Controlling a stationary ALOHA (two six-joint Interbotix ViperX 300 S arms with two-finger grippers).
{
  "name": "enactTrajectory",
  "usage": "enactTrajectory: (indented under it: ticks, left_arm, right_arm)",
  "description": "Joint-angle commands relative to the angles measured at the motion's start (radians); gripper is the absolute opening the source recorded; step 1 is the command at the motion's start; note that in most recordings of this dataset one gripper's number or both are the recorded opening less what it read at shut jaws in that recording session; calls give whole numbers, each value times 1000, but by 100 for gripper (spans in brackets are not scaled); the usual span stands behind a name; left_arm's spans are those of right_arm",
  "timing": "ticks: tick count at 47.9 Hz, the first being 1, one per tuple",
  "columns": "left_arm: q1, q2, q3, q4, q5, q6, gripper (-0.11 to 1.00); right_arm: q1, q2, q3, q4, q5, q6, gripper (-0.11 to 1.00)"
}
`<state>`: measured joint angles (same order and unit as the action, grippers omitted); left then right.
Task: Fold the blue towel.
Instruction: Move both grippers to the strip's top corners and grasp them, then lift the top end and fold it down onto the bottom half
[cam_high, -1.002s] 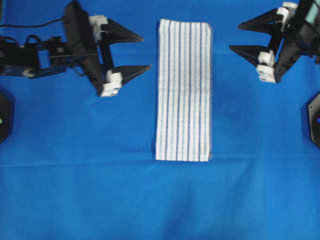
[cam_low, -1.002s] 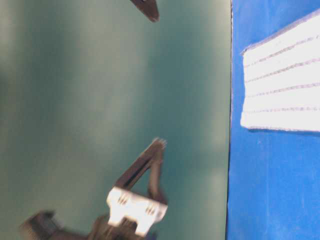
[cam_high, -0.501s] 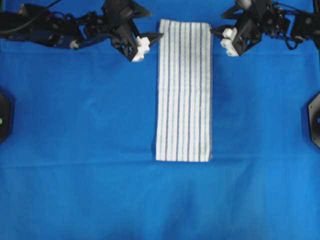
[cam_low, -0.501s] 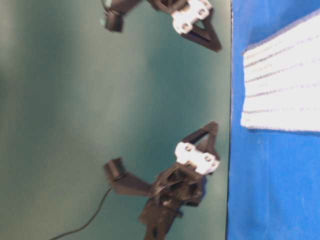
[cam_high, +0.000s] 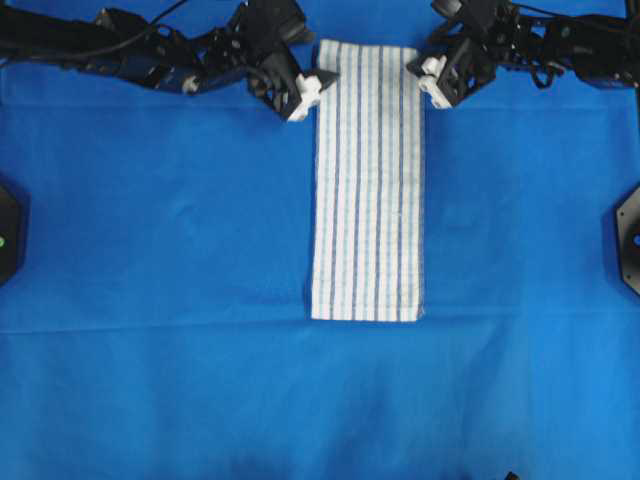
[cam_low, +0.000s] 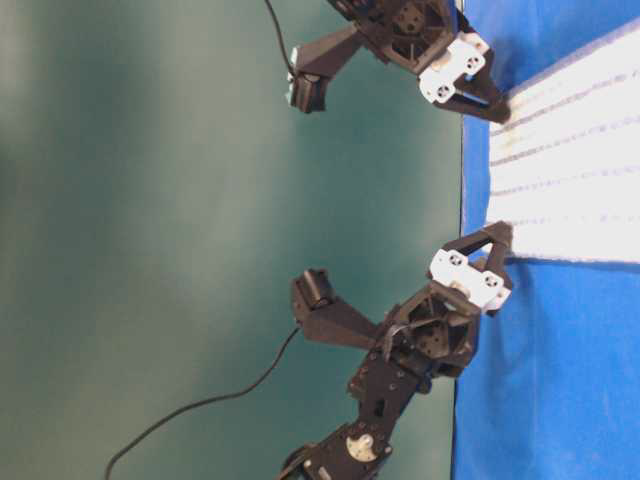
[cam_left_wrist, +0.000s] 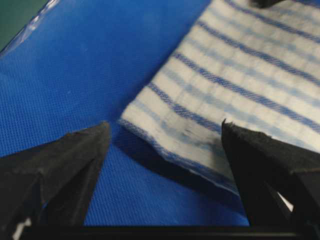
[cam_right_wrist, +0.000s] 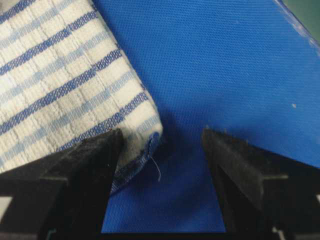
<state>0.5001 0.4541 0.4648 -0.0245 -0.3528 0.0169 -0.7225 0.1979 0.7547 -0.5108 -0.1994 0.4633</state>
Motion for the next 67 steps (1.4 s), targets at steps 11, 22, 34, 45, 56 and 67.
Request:
enactTrajectory:
  ticks: [11, 22, 34, 45, 56, 67]
  left_arm:
    - [-6, 14, -54, 0, 18, 15, 47]
    - [-8, 15, -57, 0, 21, 17, 2]
    - [-3, -18, -61, 0, 57, 18, 2]
    - [28, -77, -80, 2, 92, 34, 2]
    - [52, -89, -104, 2, 124, 75, 2]
    - [51, -95, -106, 2, 127, 75, 2]
  right_arm:
    - [-2, -3, -14, -6, -9, -2, 35]
    - [8, -6, -6, -6, -8, 0, 7]
    - [8, -25, -6, 0, -8, 3, 7]
    - [-23, -77, -18, 0, -2, 3, 7]
    - [-49, -91, -44, -3, 14, 3, 8]
    - [-52, -109, -63, -5, 52, 2, 7]
